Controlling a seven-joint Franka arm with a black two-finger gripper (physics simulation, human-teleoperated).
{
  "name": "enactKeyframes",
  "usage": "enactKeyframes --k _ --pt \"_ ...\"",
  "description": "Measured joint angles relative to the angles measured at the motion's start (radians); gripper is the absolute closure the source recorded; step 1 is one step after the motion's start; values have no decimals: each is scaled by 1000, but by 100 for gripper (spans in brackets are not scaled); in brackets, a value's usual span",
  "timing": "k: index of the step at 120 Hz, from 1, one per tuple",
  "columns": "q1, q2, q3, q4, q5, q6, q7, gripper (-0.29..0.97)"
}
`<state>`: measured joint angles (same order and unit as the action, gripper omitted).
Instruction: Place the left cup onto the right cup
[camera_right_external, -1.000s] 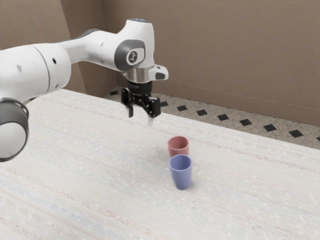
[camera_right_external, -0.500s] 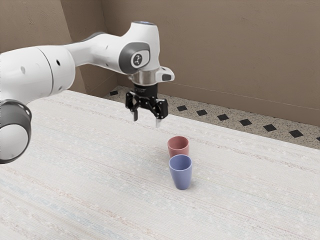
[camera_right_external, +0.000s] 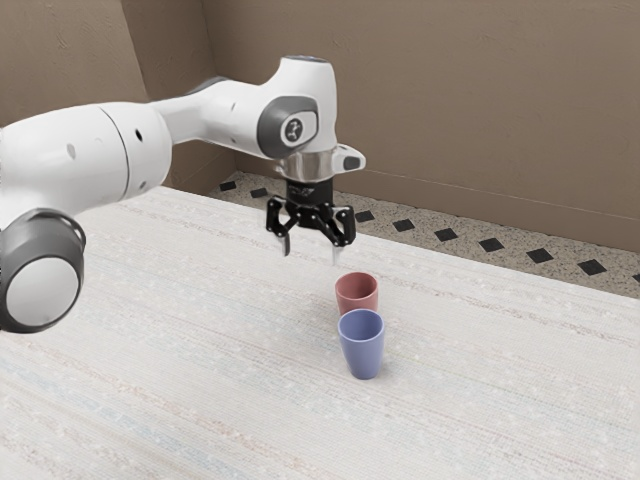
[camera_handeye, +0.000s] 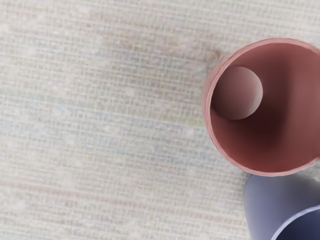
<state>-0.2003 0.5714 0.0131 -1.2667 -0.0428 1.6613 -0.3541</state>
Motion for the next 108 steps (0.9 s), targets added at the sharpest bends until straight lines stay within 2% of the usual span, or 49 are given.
enactKeyframes --k 108 --pt "-1 134 4 112 -15 19 -129 0"
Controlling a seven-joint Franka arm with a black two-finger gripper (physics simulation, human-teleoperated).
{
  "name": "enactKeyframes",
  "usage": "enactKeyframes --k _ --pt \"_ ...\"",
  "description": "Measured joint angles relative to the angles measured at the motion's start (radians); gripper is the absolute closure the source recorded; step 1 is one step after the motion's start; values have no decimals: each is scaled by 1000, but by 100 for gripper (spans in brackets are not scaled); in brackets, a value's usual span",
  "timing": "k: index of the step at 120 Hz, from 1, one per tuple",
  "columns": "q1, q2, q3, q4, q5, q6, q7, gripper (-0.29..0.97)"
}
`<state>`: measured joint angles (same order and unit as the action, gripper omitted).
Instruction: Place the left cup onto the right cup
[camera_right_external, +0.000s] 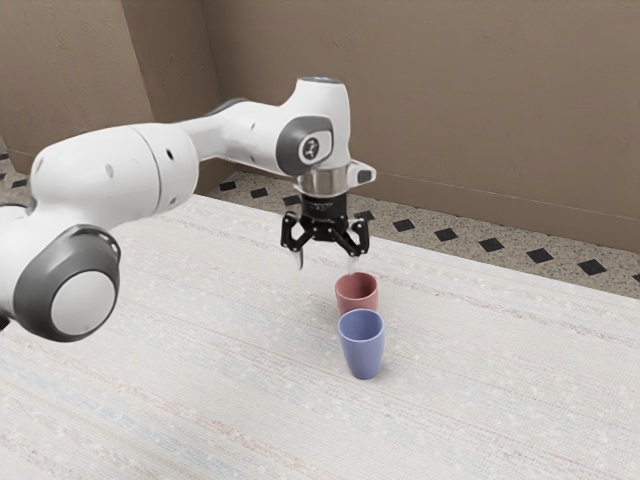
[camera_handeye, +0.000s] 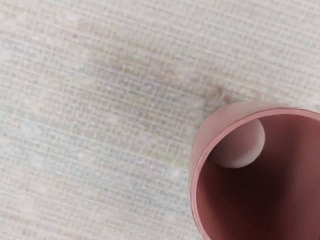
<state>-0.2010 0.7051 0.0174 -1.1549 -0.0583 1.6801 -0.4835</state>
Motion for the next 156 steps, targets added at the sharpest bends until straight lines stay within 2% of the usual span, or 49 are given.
enactKeyframes --k 84,133,156 --pt "2 77 -1 51 0 26 -23 0" --pt "10 82 -1 52 0 27 -26 1" --pt "9 83 -1 54 1 26 -26 10"
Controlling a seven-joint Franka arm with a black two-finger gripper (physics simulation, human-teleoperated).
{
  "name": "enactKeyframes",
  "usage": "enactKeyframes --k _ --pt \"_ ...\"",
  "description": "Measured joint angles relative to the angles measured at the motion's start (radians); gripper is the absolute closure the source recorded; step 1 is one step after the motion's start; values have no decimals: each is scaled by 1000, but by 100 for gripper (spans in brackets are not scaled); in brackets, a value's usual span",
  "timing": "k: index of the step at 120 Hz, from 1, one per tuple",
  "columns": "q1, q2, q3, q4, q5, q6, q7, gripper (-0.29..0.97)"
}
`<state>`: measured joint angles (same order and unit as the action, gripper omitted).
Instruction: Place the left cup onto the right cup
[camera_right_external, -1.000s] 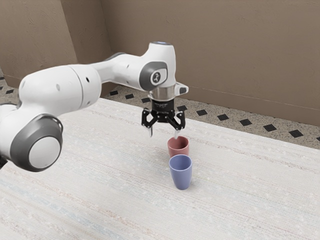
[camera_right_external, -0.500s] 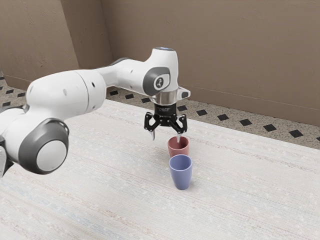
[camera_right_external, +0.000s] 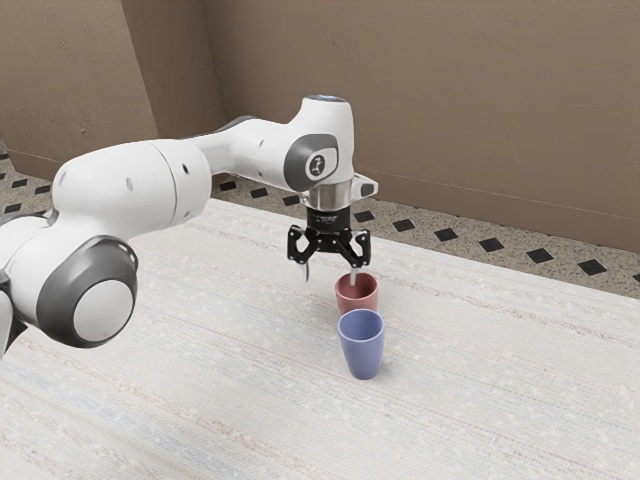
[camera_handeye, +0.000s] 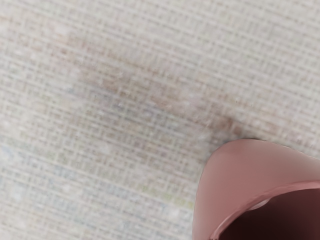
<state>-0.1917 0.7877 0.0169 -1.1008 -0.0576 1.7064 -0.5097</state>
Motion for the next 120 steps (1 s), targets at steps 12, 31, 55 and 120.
enactKeyframes --k 12,31,55,120 --pt "-2 6 0 1 0 0 0 14" --pt "-3 10 0 3 -1 0 0 18" --pt "-6 20 0 11 -1 1 0 21" --pt "-9 41 -3 42 -1 1 0 23"
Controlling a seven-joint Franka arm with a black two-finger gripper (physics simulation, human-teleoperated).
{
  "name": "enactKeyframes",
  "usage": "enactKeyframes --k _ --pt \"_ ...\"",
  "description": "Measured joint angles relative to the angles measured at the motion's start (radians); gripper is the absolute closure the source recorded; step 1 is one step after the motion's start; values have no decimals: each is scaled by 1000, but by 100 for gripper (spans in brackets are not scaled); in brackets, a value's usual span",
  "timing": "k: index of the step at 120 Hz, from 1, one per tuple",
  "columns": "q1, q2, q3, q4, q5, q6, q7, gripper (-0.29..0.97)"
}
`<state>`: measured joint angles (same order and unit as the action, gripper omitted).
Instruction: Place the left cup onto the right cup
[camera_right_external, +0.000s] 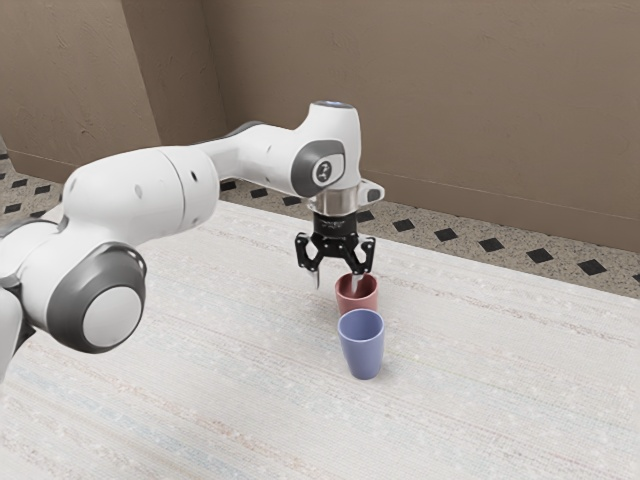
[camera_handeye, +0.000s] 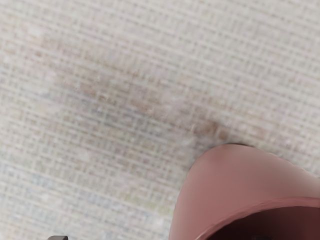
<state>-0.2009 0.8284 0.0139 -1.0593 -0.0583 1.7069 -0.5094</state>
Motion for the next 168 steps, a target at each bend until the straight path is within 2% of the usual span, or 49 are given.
enactKeyframes --k 109,168 --pt "0 20 0 2 0 21 0 33" --pt "-1 21 1 3 0 23 -1 47"
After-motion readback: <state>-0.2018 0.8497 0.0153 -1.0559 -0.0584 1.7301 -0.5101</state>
